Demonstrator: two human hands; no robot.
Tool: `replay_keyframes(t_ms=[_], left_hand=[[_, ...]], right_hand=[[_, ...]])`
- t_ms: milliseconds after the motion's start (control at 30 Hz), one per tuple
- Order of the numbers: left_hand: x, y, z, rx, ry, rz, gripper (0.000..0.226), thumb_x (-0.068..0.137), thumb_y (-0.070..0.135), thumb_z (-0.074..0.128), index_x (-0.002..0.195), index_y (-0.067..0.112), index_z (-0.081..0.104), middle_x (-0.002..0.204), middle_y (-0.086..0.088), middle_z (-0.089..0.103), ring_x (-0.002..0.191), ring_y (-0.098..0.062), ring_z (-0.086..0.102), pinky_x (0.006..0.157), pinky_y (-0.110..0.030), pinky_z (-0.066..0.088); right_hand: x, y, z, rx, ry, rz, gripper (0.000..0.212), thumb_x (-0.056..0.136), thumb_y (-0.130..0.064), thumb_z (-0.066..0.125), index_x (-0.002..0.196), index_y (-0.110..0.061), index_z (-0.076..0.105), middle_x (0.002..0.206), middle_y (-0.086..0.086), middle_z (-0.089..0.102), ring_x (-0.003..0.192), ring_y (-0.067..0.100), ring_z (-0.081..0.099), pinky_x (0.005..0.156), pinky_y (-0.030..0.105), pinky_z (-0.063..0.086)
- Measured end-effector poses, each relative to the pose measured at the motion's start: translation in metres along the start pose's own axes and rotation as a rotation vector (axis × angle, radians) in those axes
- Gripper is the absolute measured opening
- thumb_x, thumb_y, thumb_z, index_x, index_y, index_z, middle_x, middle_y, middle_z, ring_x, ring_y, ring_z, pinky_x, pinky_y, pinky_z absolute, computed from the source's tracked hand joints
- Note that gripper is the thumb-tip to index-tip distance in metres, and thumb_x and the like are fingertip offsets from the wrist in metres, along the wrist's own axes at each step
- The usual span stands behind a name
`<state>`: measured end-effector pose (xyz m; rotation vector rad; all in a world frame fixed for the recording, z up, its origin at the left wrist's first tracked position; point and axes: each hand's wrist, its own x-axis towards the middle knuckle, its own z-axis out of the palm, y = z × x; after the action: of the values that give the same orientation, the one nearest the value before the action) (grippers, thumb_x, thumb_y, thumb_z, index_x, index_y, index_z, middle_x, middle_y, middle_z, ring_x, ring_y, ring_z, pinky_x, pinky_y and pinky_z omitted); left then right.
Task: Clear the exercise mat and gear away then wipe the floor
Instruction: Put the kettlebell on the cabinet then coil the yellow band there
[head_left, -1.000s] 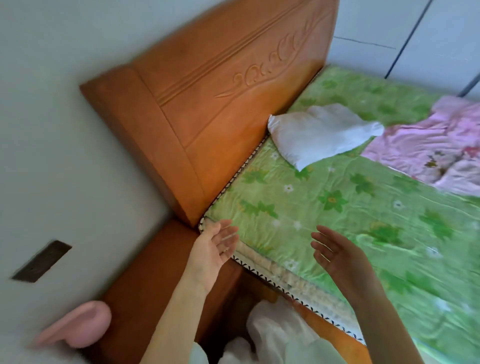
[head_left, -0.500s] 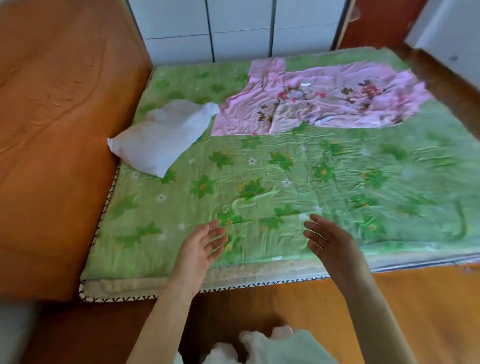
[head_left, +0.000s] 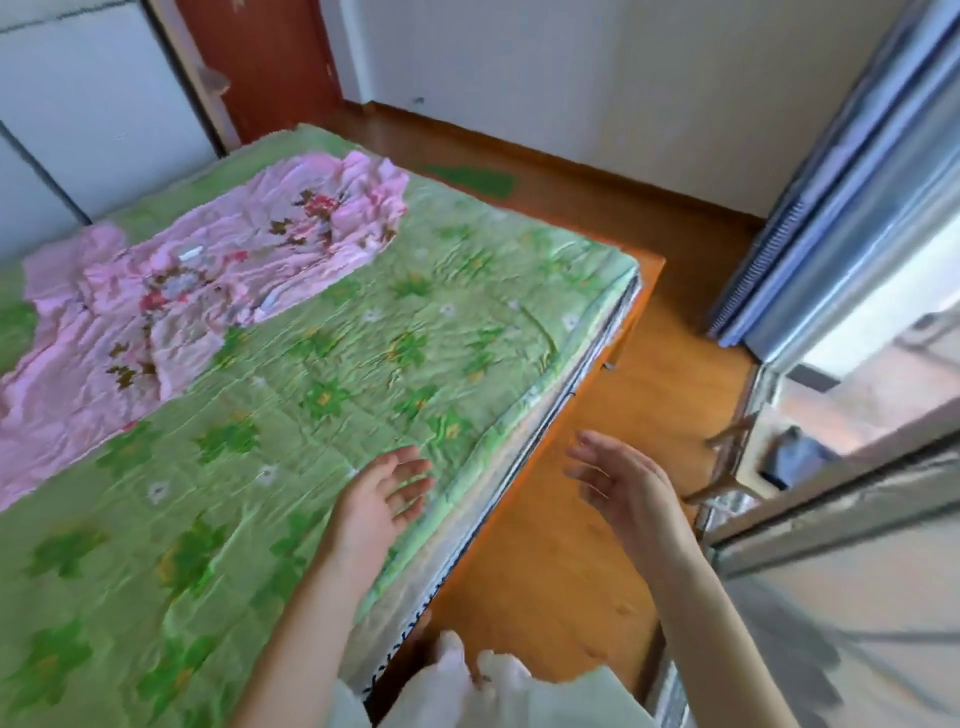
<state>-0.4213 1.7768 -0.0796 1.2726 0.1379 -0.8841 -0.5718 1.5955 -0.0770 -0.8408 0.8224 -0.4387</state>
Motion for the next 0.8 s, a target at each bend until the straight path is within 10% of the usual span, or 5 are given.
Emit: replay_keyframes(t_ms=[800], left_hand=[[0.234, 0.030, 0.295, 0.375, -0.603, -0.189, 0.026, 0.096, 0.017, 0.040, 0.105, 0.010, 0.063, 0.094, -0.007, 0.068, 0.082, -0.018, 0.063, 0.077, -0.032, 0.045]], right_hand=[[0.138, -0.128, -0.127, 0.332, 0.539, -0.252, 0.019, 0.093, -0.005, 0.046, 0.101, -0.004, 0.064, 0.077, 0.006, 0.073, 0.059, 0.013, 0.066, 0.051, 0.018, 0.050]])
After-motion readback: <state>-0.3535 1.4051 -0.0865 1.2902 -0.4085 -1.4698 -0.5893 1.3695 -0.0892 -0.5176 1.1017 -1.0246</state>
